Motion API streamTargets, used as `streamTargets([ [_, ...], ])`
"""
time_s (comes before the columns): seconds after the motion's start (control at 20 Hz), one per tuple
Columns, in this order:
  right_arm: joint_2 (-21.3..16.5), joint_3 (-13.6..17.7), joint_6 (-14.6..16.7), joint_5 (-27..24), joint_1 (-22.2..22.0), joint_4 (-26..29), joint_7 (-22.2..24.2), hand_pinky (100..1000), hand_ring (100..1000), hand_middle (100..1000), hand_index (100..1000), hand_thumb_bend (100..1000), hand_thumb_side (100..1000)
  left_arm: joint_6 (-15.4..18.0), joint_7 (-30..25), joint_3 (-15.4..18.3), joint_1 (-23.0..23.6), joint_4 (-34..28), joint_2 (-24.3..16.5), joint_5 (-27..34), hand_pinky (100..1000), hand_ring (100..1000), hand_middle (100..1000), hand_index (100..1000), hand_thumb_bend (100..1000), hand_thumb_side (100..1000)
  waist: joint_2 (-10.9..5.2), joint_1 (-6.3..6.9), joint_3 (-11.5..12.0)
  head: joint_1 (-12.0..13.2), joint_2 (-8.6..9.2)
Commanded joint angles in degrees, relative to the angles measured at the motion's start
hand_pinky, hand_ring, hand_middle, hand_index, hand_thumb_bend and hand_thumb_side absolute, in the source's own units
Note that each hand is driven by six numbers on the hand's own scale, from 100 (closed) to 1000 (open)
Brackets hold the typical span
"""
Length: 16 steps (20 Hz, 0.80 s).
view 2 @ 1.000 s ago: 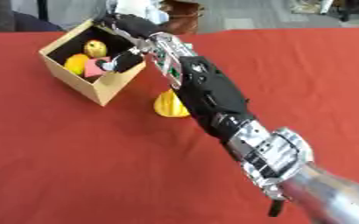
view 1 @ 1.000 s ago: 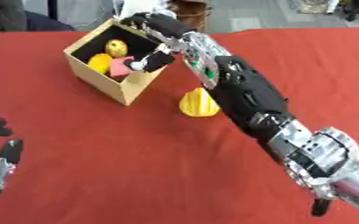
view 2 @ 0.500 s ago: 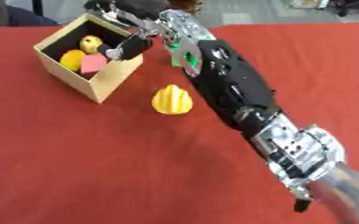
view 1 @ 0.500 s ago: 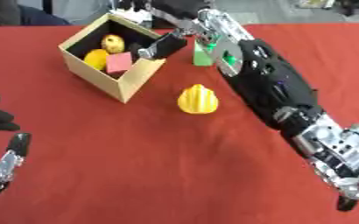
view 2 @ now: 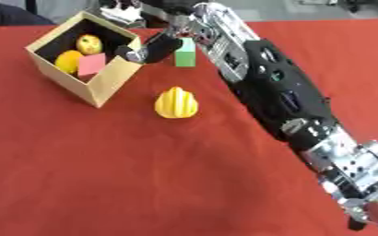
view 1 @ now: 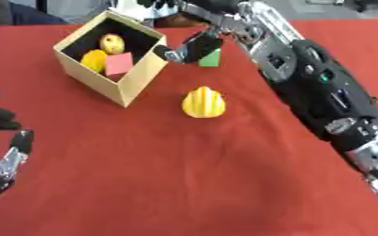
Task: Pick up objects on the table and place them in the box.
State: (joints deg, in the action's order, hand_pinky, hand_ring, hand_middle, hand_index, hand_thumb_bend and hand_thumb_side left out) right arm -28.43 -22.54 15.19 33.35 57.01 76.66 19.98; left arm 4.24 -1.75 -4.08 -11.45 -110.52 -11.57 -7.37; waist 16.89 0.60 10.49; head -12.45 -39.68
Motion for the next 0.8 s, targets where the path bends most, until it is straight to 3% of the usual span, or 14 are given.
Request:
streamTargets([
  [0.05,-3.82,-0.84,-0.91,-3.26,-2.05,3.46,2.11,759,800,785,914,242,365,-0.13,1.26,1.26,0.01,-0.73,-1.25,-0.50,687,573,566,817,401,239,-0.25,-0.07,-0.47,1.34,0.23],
  [0.35,-5.88,-1.17,-3.02,-7.14,-9.41,6.62,4.99,755,797,772,899,226,362,-0.27,1.61,1.25,0.24,-0.45,-1.09,-0.65,686,573,566,817,402,240,-0.43,0.12,-0.64,1.12,-0.12],
  [0.8,-4.68,-0.93,-2.38,-5.47,-11.81,1.19,5.65,755,795,767,895,220,349,-0.46,1.63,1.34,0.16,-0.34,-0.89,-0.73,686,573,565,817,406,239,-0.48,0.43,-0.85,1.09,-0.04],
])
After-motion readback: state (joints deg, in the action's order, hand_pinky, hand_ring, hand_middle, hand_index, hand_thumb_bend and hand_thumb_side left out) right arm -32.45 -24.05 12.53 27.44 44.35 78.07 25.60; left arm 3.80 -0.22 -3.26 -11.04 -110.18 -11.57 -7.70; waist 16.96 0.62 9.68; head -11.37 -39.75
